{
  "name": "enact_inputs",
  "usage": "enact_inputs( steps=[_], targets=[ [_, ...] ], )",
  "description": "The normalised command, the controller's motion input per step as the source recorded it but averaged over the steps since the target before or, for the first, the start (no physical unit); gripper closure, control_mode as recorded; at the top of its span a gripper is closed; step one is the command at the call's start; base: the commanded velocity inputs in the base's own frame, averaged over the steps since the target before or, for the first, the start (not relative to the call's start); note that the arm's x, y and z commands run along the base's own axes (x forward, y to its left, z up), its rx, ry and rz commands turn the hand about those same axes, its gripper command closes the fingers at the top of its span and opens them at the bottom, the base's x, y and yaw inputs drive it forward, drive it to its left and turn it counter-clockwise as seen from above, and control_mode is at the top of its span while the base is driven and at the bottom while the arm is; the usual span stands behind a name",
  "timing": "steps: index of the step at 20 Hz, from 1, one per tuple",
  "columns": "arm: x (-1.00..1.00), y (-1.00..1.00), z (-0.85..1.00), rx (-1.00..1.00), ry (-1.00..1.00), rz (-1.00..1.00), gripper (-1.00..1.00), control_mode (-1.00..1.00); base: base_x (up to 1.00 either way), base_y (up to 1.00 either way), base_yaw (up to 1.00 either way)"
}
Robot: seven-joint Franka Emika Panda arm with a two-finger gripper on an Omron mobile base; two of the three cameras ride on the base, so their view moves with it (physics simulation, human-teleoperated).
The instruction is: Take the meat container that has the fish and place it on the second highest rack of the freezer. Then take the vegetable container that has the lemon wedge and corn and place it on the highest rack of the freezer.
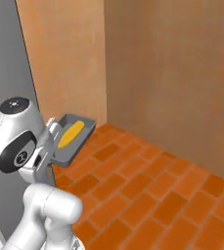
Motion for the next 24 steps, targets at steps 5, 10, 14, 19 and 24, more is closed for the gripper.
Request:
enact_inputs(
  steps=[5,10,14,19,24],
  targets=[
    [0.0,0.0,0.0,0.0,0.0,0.0,1.0,1.0,0.29,-0.16,0.9],
    [0.0,0.0,0.0,0.0,0.0,0.0,1.0,1.0,0.24,-0.2,0.89],
    [0.0,0.0,0.0,0.0,0.0,0.0,1.0,1.0,0.18,-0.24,0.89],
    [0.0,0.0,0.0,0.0,0.0,0.0,1.0,1.0,0.16,-0.38,0.82],
    [0.0,0.0,0.0,0.0,0.0,0.0,1.0,1.0,0.2,-0.52,0.64]
  ],
)
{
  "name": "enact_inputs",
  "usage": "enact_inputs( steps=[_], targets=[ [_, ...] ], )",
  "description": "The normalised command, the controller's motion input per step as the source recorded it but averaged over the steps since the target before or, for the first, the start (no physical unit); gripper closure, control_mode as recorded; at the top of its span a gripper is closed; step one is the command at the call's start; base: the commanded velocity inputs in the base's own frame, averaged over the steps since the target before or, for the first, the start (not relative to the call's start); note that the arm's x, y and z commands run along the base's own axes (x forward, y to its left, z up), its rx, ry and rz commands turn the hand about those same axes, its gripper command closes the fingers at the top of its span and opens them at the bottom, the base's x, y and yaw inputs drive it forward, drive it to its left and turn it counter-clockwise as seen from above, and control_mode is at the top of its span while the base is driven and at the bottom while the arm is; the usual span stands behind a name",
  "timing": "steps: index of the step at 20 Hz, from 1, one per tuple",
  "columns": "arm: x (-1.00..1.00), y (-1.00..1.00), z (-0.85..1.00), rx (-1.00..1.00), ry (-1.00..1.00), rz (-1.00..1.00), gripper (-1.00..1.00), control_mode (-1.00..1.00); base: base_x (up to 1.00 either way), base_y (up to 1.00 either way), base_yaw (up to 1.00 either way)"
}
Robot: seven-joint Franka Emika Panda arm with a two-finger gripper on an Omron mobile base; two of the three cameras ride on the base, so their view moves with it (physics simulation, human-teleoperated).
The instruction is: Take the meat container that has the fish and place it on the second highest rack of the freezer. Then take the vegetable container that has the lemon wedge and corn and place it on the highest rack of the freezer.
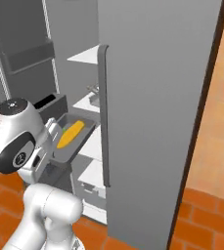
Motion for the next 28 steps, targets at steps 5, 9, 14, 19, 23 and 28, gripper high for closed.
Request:
enact_inputs(
  steps=[5,9,14,19,23,28],
  targets=[
    [0.0,0.0,0.0,0.0,0.0,0.0,1.0,1.0,0.39,-0.3,0.45],
    [0.0,0.0,0.0,0.0,0.0,0.0,1.0,1.0,0.57,0.0,0.23],
    [0.0,0.0,0.0,0.0,0.0,0.0,1.0,1.0,0.52,0.0,0.02],
    [0.0,0.0,0.0,0.0,0.0,0.0,1.0,1.0,0.52,0.21,0.0],
    [0.0,0.0,0.0,0.0,0.0,0.0,1.0,1.0,0.49,0.25,-0.01],
    [0.0,0.0,0.0,0.0,0.0,0.0,1.0,1.0,0.45,0.16,-0.01]
  ],
)
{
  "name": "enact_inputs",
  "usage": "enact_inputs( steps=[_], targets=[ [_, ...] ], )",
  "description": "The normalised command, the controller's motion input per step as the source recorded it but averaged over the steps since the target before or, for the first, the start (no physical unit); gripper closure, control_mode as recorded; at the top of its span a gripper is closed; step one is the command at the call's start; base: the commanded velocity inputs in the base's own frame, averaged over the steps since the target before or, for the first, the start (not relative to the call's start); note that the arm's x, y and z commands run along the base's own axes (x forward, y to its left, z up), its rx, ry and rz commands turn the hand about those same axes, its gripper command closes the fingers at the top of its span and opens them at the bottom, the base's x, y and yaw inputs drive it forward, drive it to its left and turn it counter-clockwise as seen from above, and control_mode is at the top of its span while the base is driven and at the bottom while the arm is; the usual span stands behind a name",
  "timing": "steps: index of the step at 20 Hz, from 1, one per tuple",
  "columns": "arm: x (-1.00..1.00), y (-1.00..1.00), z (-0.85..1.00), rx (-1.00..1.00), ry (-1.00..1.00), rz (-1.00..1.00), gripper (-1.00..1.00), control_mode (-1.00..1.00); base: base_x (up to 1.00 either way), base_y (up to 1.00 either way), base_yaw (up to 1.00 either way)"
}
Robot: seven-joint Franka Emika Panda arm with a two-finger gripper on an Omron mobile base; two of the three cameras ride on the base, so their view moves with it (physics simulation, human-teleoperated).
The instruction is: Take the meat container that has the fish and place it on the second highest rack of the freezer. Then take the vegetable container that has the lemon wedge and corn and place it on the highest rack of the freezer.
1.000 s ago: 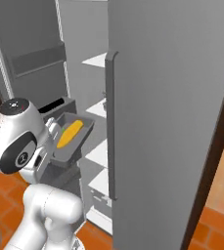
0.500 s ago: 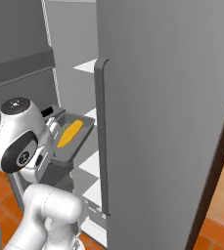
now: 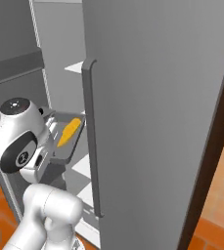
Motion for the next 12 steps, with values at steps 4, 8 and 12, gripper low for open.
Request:
enact_inputs(
  steps=[4,8,12],
  targets=[
    [0.0,0.0,0.0,0.0,0.0,0.0,1.0,1.0,0.22,0.11,-0.02],
    [0.0,0.0,0.0,0.0,0.0,0.0,1.0,1.0,0.0,0.19,0.0],
    [0.0,0.0,0.0,0.0,0.0,0.0,1.0,1.0,0.0,0.39,0.03]
  ],
)
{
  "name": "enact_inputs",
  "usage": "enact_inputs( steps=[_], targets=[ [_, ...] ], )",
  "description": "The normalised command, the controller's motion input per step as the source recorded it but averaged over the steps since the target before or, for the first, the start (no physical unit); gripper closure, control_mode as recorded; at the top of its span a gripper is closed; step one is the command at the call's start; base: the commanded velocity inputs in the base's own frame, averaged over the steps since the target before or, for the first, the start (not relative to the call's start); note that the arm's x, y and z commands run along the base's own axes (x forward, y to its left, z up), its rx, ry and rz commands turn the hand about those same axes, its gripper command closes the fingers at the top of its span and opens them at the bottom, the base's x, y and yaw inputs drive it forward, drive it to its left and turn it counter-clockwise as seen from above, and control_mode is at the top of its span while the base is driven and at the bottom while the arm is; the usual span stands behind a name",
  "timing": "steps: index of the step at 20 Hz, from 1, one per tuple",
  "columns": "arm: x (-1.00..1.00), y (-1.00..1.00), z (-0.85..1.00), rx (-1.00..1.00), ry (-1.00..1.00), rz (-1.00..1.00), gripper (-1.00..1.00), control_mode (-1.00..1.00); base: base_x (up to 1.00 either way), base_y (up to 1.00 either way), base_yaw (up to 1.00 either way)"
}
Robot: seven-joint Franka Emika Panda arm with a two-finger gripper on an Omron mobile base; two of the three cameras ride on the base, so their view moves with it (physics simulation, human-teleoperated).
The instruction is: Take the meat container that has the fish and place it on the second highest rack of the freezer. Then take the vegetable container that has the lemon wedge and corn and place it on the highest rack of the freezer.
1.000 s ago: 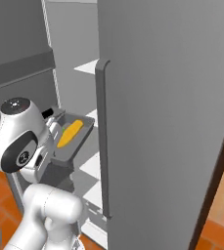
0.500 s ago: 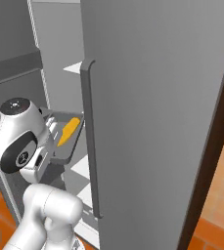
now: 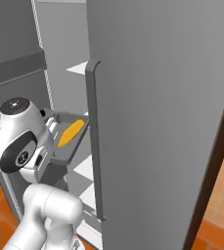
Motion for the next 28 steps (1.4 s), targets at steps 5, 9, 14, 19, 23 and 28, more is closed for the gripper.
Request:
enact_inputs(
  steps=[5,9,14,19,23,28],
  targets=[
    [0.0,0.0,0.0,0.0,0.0,0.0,1.0,1.0,0.0,0.29,0.09],
    [0.0,0.0,0.0,0.0,0.0,0.0,1.0,1.0,0.09,0.09,0.0],
    [0.0,0.0,0.0,0.0,0.0,0.0,1.0,1.0,0.01,0.01,0.0],
    [0.0,0.0,0.0,0.0,0.0,0.0,1.0,1.0,0.19,0.13,0.0],
    [0.0,0.0,0.0,0.0,0.0,0.0,1.0,1.0,0.16,0.15,0.0],
    [0.0,0.02,0.0,0.0,0.0,0.0,1.0,-1.0,0.06,0.04,0.0]
  ],
)
